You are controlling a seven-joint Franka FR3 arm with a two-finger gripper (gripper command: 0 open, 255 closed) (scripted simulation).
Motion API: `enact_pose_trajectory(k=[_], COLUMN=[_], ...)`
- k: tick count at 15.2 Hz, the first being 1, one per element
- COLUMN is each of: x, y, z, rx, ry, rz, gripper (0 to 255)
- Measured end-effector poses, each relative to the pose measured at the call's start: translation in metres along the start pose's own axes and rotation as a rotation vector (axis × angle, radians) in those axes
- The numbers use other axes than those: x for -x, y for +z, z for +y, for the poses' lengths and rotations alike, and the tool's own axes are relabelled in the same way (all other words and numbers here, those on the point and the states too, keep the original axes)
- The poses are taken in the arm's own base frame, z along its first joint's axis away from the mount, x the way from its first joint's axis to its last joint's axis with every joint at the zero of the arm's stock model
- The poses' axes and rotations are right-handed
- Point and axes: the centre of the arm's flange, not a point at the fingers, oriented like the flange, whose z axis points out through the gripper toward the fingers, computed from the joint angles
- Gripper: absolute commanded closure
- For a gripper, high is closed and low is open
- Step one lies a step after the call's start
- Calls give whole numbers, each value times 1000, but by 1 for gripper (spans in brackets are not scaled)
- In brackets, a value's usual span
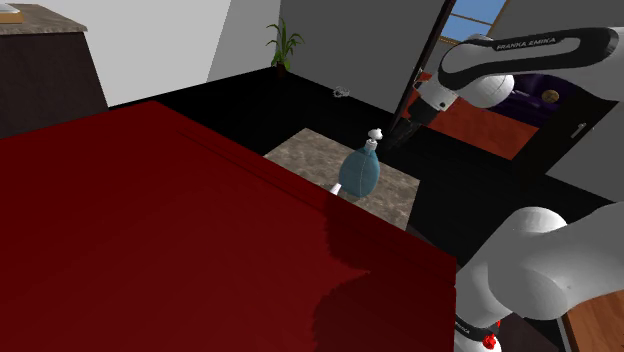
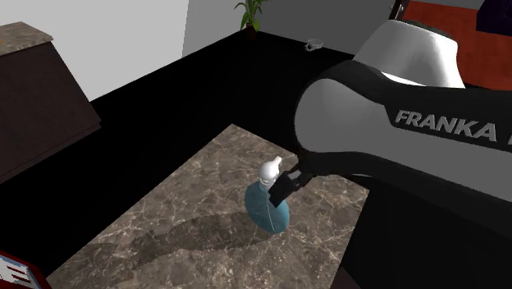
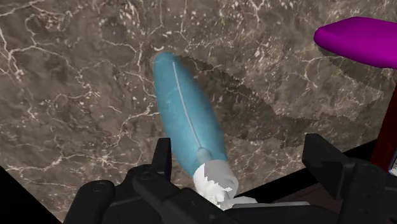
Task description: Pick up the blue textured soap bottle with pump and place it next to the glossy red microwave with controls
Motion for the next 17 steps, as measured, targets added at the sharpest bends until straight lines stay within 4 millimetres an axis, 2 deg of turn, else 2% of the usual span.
enact_pose_trajectory(k=[4, 9, 12, 17], x=[-9, -11, -12, -12], y=[39, 67, 78, 80], z=[32, 35, 34, 35], rx=[-48, -52, -52, -52], ry=[-37, -43, -44, -43], rz=[42, 49, 50, 50], gripper=[0, 0, 0, 0])
